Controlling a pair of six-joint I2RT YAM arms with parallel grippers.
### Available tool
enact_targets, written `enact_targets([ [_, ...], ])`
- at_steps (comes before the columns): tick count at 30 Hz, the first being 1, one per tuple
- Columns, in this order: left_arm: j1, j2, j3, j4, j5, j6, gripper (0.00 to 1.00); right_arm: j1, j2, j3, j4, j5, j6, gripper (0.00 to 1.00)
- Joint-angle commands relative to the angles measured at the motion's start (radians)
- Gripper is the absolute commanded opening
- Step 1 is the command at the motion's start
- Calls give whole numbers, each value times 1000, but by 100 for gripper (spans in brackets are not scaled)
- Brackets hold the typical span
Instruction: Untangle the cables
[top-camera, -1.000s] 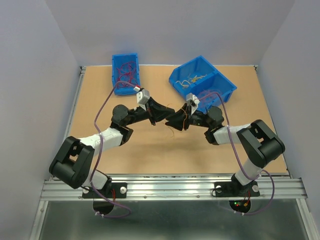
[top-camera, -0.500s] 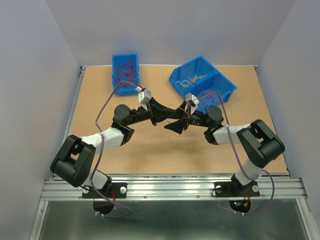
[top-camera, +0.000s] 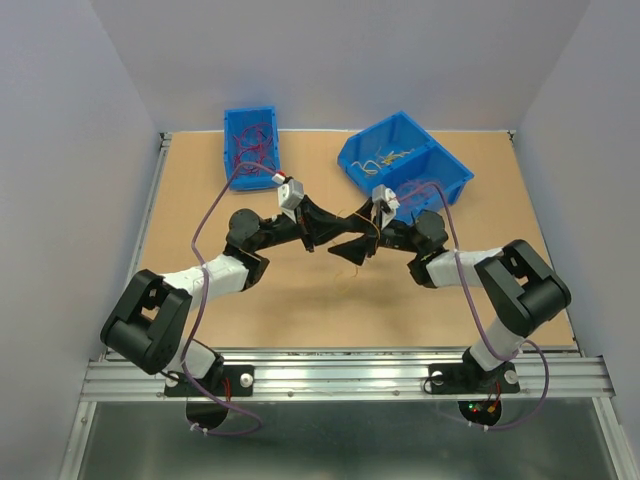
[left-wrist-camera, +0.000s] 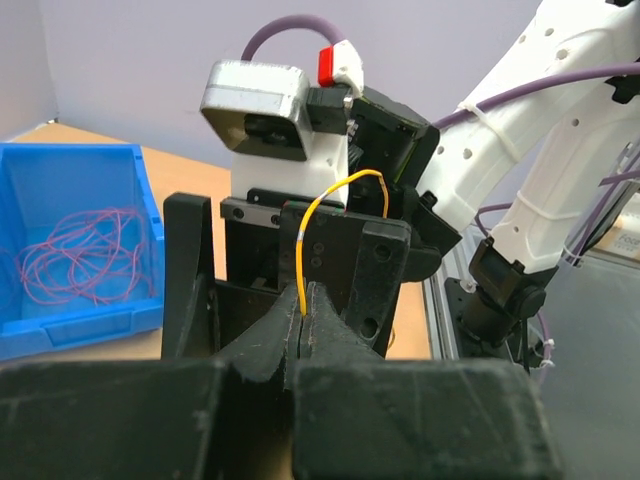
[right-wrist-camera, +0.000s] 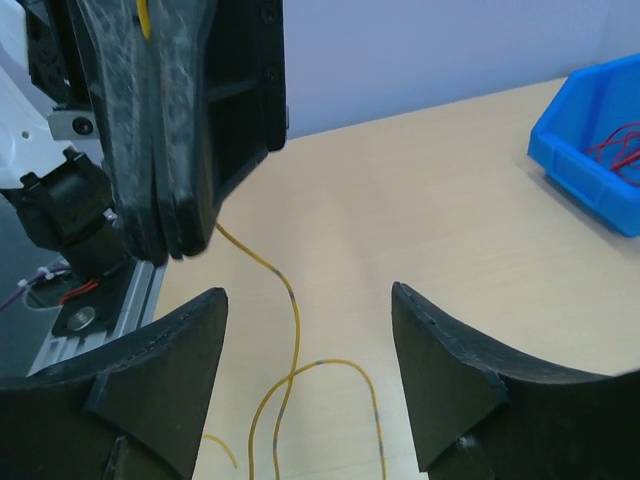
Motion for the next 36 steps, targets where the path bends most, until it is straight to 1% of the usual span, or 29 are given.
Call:
enact_targets([
  [1, -5, -33, 39, 63, 4, 43, 0, 10, -61, 79, 66, 38, -79, 72],
  [2, -6, -34, 39, 57, 4, 50, 0, 10, -68, 85, 27, 46, -114, 72],
  [3, -6, -36, 39, 49, 2, 61, 0, 11, -88, 96, -52, 64, -133, 72],
  [7, -6, -36, 39, 31, -8, 90, 0, 10, -131, 119, -236, 96, -229, 72],
  [9, -6, -36, 42, 19, -10, 98, 0, 13, -141, 140, -321, 110, -257, 73],
  [10, -8, -33, 42, 17, -11, 99, 0, 14, -144, 151, -408, 122, -274, 73],
  [13, -6, -33, 45, 15, -11, 104, 0, 21, -151, 188, -540, 138, -329, 74],
  [24, -8, -31, 45, -1, -11, 127, 0, 48, -150, 239, -813, 179, -443, 75],
  [27, -8, -31, 45, -4, -11, 130, 0, 53, -142, 257, -861, 190, -464, 75],
  [30, -8, -30, 45, -6, -10, 135, 0, 57, -142, 260, -866, 198, -466, 75],
  [32, -9, -27, 45, -8, -7, 135, 0, 56, -142, 262, -876, 187, -469, 66],
  [33, -9, -27, 47, -8, -7, 135, 0, 59, -142, 269, -893, 184, -475, 59],
  [36, -9, -24, 48, -9, -5, 136, 0, 59, -142, 280, -926, 188, -493, 52],
])
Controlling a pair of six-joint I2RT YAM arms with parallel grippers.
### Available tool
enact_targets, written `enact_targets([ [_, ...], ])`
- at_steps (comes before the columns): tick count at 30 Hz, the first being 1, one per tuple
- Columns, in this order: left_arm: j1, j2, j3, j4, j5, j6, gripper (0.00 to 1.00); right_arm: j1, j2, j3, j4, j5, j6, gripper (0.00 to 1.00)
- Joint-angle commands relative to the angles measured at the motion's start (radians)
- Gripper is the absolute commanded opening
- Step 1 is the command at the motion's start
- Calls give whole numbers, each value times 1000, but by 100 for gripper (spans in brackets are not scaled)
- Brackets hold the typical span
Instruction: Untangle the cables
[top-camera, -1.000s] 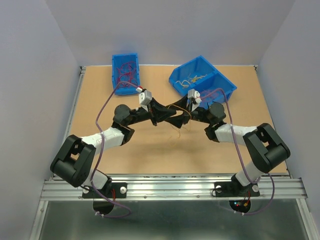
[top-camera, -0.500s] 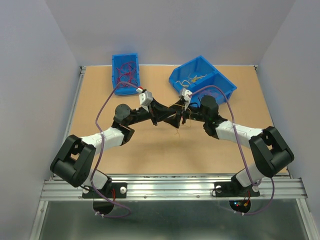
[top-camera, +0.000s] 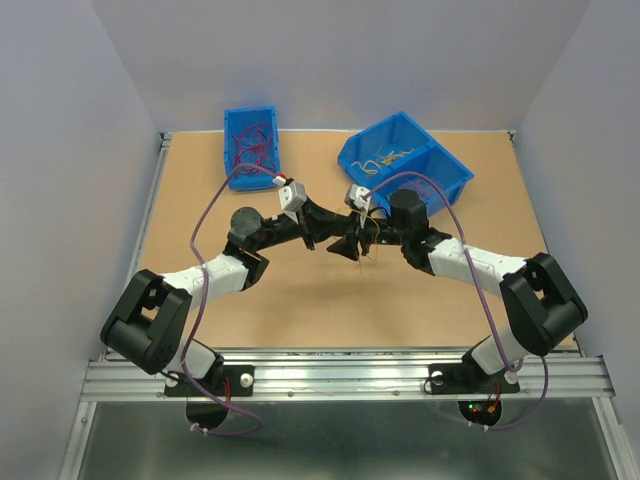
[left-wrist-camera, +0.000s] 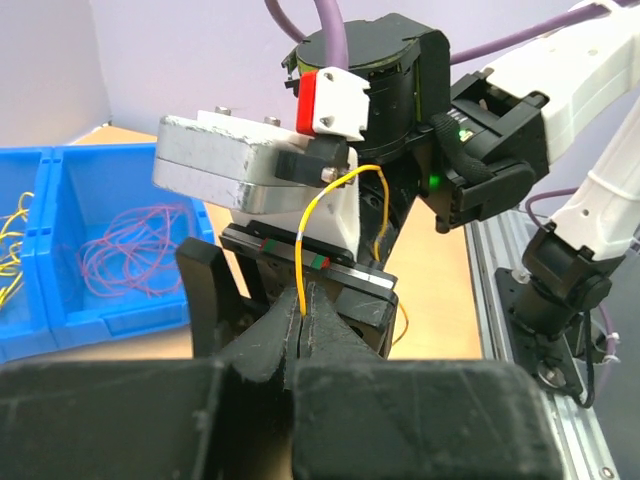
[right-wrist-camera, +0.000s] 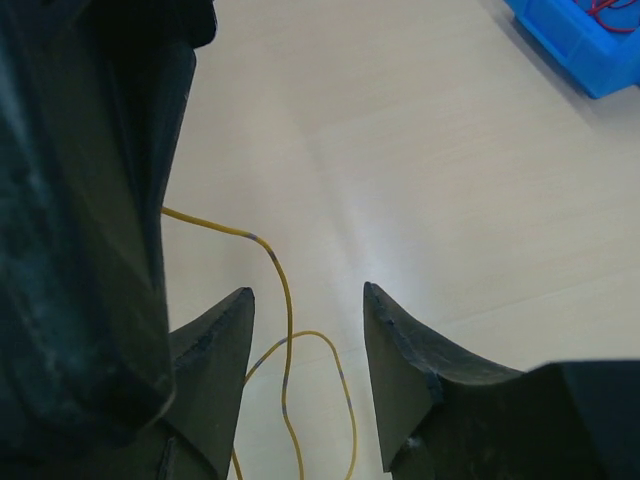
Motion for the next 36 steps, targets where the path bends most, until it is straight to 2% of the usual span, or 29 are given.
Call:
enact_targets([
  [1, -11, -23, 46, 47, 32, 6, 0, 6, -17, 74, -59, 26, -32, 54],
  [4, -11, -22, 46, 45, 30, 12, 0, 6, -32, 64, -64, 29, -40, 68],
  [6, -11, -23, 46, 44, 32, 12, 0, 6, -40, 58, -64, 21, -40, 73],
  [10, -13, -20, 48, 42, 36, 15, 0, 6, -60, 45, -62, 9, -37, 80],
  [13, -13, -17, 49, 42, 38, 15, 0, 7, -66, 44, -62, 18, -28, 80],
  [15, -14, -17, 49, 41, 38, 17, 0, 7, -60, 53, -79, 31, -38, 71],
  [16, -14, -19, 49, 41, 38, 18, 0, 7, -58, 57, -100, 53, -40, 62],
  [18, -14, -22, 49, 38, 36, 23, 0, 9, -53, 62, -113, 81, -41, 54],
  [19, -14, -23, 48, 35, 36, 23, 0, 7, -53, 62, -122, 90, -46, 53],
  [22, -14, -26, 49, 32, 35, 29, 0, 9, -52, 67, -148, 98, -60, 57],
  [23, -14, -26, 48, 32, 33, 29, 0, 9, -55, 67, -153, 98, -60, 54],
  [24, -14, -25, 48, 30, 33, 29, 0, 9, -58, 68, -156, 100, -63, 48],
  [25, -14, -26, 48, 29, 35, 29, 0, 9, -63, 65, -156, 103, -63, 31],
  [27, -16, -26, 49, 30, 33, 29, 0, 9, -72, 65, -153, 104, -66, 11],
  [29, -16, -19, 52, 27, 33, 29, 2, 9, -87, 56, -116, 94, -55, 1],
  [32, -14, -14, 54, 27, 27, 38, 25, 9, -113, 15, -30, 113, -11, 1],
  [35, -13, -31, 34, 51, -5, 63, 36, 9, -106, 19, 8, 168, 44, 1],
  [36, -11, -39, 22, 68, -17, 69, 36, 9, -98, 24, 9, 184, 52, 1],
])
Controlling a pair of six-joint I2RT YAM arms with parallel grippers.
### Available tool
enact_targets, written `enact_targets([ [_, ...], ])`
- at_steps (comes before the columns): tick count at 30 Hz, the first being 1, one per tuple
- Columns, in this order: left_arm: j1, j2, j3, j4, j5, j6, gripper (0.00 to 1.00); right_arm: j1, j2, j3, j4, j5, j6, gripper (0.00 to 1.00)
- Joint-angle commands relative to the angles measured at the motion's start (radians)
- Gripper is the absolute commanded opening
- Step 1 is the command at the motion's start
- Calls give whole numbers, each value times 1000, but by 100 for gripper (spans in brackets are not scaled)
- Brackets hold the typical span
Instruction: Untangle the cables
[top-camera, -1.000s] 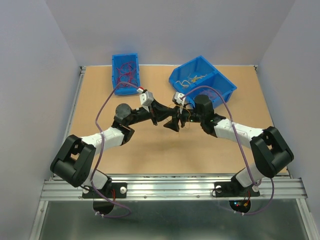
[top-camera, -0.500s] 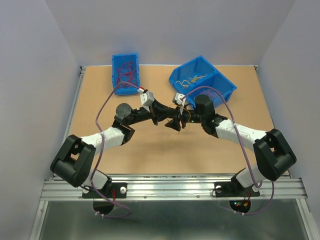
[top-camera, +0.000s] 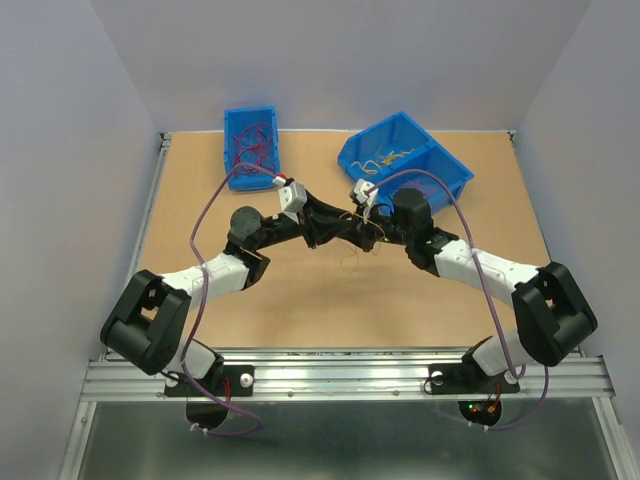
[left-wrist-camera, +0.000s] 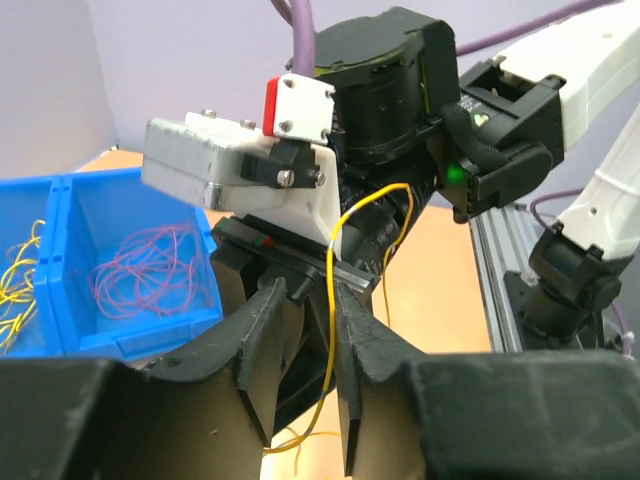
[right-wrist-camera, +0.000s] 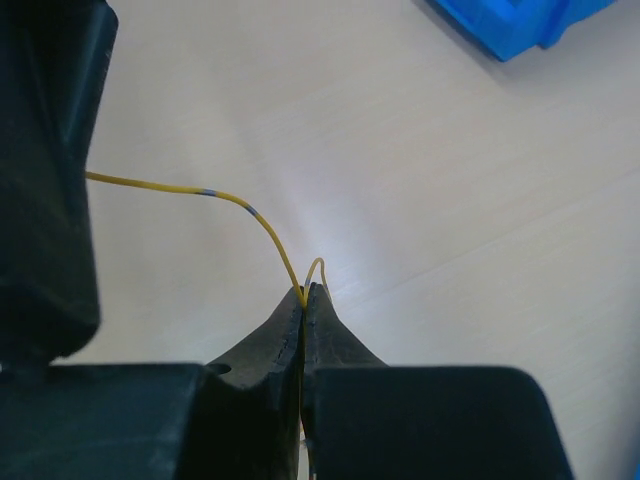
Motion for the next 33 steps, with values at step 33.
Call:
enact_targets([
  [33, 57, 122, 69, -124, -213, 322, 0, -126, -113, -47, 255, 364, 419, 1],
])
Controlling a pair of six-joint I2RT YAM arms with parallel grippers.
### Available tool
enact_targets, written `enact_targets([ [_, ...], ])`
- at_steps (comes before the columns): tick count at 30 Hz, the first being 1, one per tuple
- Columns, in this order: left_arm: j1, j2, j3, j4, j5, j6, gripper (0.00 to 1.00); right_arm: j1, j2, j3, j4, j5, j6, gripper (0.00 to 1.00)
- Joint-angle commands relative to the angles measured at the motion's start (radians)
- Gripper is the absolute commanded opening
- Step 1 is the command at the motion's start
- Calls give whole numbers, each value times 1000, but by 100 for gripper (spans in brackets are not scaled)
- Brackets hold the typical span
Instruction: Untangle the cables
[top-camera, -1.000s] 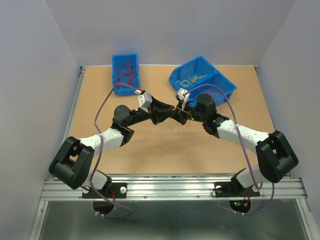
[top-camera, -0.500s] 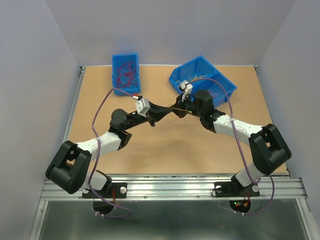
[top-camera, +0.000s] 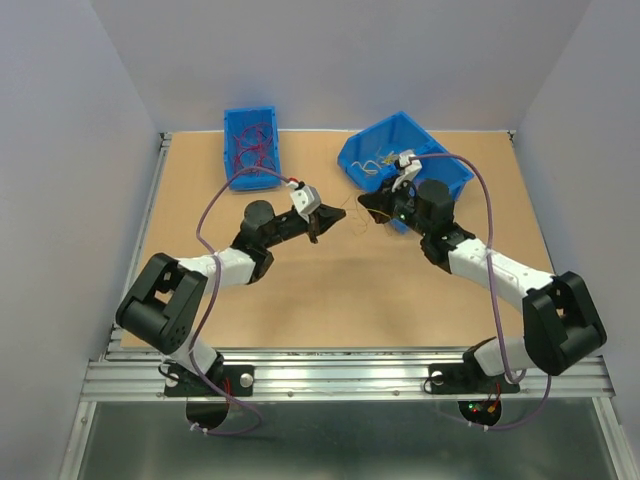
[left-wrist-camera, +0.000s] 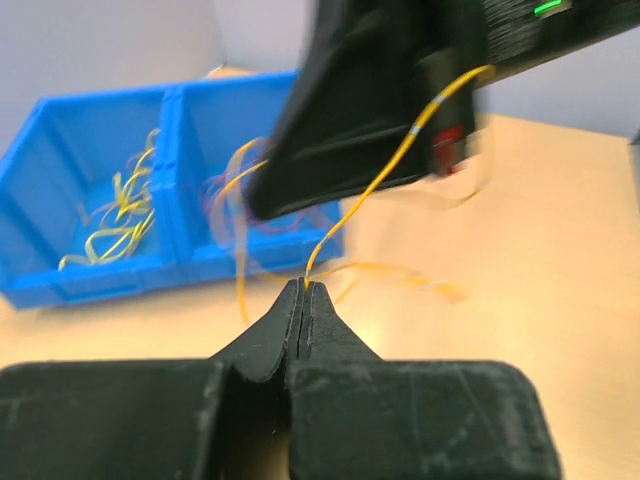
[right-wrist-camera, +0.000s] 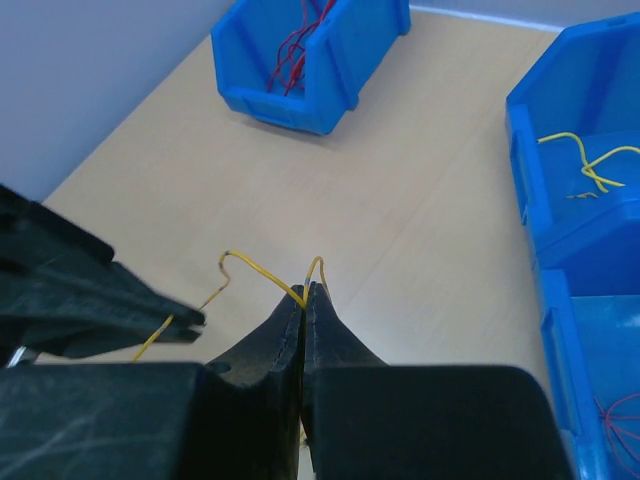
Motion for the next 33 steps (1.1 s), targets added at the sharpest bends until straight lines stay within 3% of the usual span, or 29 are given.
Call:
enact_targets([
  [1, 44, 18, 70, -6, -79, 6, 0, -15, -81, -54, 105, 68, 33, 1],
  [9, 130, 84, 118, -21, -99, -63, 0, -20, -149, -98, 108, 98, 34, 0],
  [16, 135, 144, 221, -210, -182, -24, 0, -20, -221, -152, 174, 52, 41, 1],
  [21, 135, 194, 270, -278, -214, -22, 0, -20, -264, -181, 212, -101, 11, 0],
  [27, 135, 227, 304, -316, -155, -25, 0, -20, -281, -215, 324, -298, 73, 1],
  [33, 130, 243, 317, -319, -43, -57, 0, -20, -232, -243, 553, -375, 195, 1],
])
